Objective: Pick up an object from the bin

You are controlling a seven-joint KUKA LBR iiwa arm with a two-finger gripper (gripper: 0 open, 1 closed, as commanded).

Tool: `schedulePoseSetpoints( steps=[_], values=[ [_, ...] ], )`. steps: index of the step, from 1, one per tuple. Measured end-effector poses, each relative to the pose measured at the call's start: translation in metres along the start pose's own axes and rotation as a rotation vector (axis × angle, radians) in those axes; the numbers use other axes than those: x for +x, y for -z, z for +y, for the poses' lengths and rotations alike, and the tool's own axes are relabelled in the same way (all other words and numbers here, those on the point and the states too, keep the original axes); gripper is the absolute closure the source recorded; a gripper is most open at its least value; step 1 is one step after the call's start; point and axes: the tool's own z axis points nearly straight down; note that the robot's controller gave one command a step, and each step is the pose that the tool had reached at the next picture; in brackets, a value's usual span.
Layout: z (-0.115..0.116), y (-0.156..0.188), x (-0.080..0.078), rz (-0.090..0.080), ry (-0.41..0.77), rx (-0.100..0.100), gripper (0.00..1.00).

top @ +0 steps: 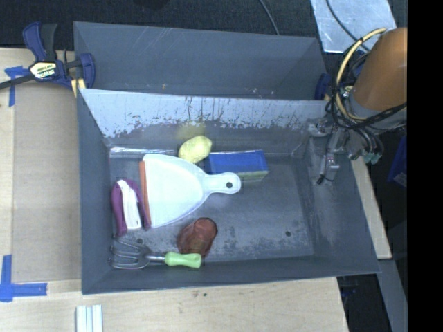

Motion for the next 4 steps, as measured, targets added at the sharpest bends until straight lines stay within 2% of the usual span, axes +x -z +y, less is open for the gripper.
schedulePoseSetpoints(
  steps=[1,2,3,4],
  values=[
    [0.001,0.005,-0.002,-0.008,0.004,0.002,0.00],
    [0.063,-0.087,-0.008,-0.004,0.196,0.001,0.00],
    [0.085,-0.039,-0.006,-0.018,0.048,0.004,0.00],
    [0.127,-0.055,-0.005,-0.004,0.249,0.000,0.00]
  ],
)
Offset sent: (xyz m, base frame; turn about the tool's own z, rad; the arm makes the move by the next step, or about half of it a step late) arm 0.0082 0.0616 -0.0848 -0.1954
